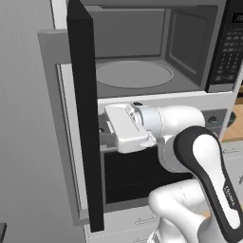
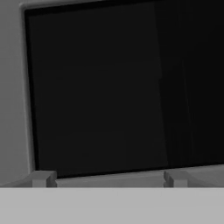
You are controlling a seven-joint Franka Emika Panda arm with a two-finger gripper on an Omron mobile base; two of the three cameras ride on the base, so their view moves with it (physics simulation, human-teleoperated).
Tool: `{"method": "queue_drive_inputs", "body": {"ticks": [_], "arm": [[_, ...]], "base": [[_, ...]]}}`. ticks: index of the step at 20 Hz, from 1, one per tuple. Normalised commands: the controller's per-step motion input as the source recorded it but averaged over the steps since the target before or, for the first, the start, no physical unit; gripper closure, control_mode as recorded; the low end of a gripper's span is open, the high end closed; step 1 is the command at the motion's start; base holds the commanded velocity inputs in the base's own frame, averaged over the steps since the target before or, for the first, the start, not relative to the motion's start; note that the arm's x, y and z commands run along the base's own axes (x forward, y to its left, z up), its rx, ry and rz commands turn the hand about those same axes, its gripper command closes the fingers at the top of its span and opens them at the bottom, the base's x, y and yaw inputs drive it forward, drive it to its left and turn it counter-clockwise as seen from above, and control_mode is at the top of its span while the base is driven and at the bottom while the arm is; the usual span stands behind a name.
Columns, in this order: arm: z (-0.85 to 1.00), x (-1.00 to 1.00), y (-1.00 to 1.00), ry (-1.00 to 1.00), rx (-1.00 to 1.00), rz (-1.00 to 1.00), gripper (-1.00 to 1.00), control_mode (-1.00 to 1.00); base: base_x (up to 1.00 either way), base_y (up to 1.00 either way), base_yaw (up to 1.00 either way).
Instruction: Open the microwave, place the bowl with waffle inside the microwave, then close the microwave door and turn it on.
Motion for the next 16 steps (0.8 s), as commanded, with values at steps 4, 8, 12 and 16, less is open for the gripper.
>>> {"method": "queue_drive_inputs", "body": {"ticks": [4, 8, 12, 16], "arm": [[0.0, -0.13, -0.21, 0.0, 0.0, -0.03, -1.0, -1.0], [0.11, -0.15, -0.84, 0.06, 0.01, -0.27, -1.0, -1.0], [0.08, -0.12, -1.0, 0.11, 0.0, -0.35, -1.0, -1.0], [0.07, -0.12, -1.0, 0.18, 0.0, -0.34, -1.0, -1.0]], "base": [[0.0, 0.0, 0.0], [0.0, 0.0, 0.0], [0.0, 0.0, 0.0], [0.0, 0.0, 0.0]]}}
